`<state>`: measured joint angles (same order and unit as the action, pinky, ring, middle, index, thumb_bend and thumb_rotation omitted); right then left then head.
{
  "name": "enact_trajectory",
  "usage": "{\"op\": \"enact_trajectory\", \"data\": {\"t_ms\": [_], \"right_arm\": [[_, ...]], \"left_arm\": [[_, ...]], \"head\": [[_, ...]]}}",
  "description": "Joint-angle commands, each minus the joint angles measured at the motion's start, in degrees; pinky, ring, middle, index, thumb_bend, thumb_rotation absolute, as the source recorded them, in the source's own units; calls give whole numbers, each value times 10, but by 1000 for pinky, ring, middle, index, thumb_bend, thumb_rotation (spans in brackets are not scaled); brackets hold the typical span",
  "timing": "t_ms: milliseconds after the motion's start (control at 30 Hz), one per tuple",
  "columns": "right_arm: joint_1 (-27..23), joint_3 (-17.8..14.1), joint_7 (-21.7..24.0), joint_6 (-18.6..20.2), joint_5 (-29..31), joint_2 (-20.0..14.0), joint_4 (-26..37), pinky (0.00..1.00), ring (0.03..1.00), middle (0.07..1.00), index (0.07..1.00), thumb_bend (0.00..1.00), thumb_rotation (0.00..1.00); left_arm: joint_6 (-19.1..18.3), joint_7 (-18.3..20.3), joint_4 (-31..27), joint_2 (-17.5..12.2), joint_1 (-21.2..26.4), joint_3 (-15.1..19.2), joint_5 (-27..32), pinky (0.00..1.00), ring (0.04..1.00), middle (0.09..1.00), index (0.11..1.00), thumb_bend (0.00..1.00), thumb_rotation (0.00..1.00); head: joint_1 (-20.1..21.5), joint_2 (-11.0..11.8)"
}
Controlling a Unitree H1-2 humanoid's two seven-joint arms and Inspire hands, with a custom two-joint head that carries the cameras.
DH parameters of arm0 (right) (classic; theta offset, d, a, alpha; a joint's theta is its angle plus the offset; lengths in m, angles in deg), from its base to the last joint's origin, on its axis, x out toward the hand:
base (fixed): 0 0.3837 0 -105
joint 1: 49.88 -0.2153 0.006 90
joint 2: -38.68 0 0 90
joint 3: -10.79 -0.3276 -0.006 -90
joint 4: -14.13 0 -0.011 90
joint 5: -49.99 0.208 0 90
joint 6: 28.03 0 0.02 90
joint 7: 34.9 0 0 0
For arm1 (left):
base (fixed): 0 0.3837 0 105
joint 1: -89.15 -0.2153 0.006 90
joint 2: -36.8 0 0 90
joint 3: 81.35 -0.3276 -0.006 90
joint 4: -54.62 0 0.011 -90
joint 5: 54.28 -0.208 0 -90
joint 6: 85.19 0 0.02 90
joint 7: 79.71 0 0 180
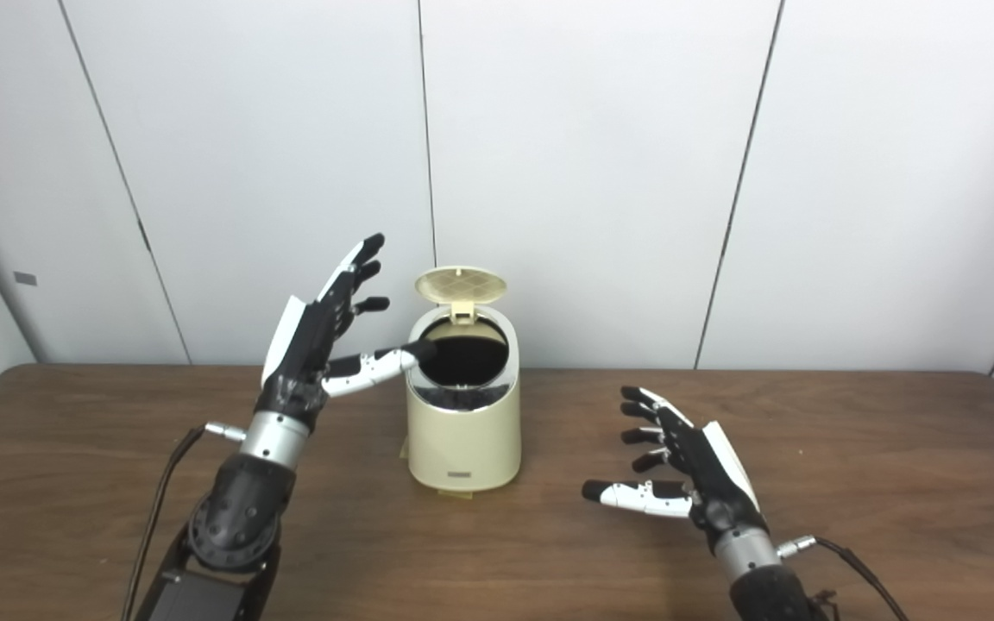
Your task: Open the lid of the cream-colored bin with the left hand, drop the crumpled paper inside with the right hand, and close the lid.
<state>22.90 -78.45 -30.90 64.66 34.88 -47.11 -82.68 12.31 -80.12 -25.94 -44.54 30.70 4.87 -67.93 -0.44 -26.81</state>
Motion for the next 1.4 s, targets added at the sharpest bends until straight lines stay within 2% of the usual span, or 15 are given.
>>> {"op": "enact_trajectory", "data": {"t_ms": [0,67,200,367,633,767,1067,1367], "right_arm": [[-27,0,-12,-16,-2,-8,11,566,723,832,857,890,297],[-28,2,-13,-14,-4,-8,10,565,720,831,855,894,302],[-28,4,-14,-12,-5,-6,11,563,713,831,851,863,241],[-27,8,-15,-9,-12,-7,13,567,711,830,854,856,222],[-28,8,-15,-5,-15,-7,15,564,700,826,857,868,255],[-27,8,-17,-6,-14,-5,16,558,691,821,854,855,234],[-25,12,-15,2,-16,-4,20,575,705,837,866,827,231],[-24,12,-18,2,-13,-3,15,563,701,838,866,842,249]], "left_arm": [[2,1,-7,-8,46,-3,-8,815,954,972,989,886,308],[0,7,2,-13,56,-7,-12,820,955,972,987,893,327],[-11,24,12,-24,73,-18,-17,882,968,988,965,907,387],[-14,36,22,-37,89,-33,-36,871,960,963,916,876,452],[-14,55,33,-66,104,-61,-85,793,904,883,831,785,754],[-13,60,33,-75,104,-68,-101,829,924,841,790,757,781],[-9,77,16,-94,98,-85,-129,905,994,803,757,816,793],[13,73,-9,-117,92,-103,-179,998,985,759,729,796,760]], "head": [[1,0],[3,0],[7,-1],[9,-2],[14,-2],[16,-3],[19,-5],[22,-7]]}}
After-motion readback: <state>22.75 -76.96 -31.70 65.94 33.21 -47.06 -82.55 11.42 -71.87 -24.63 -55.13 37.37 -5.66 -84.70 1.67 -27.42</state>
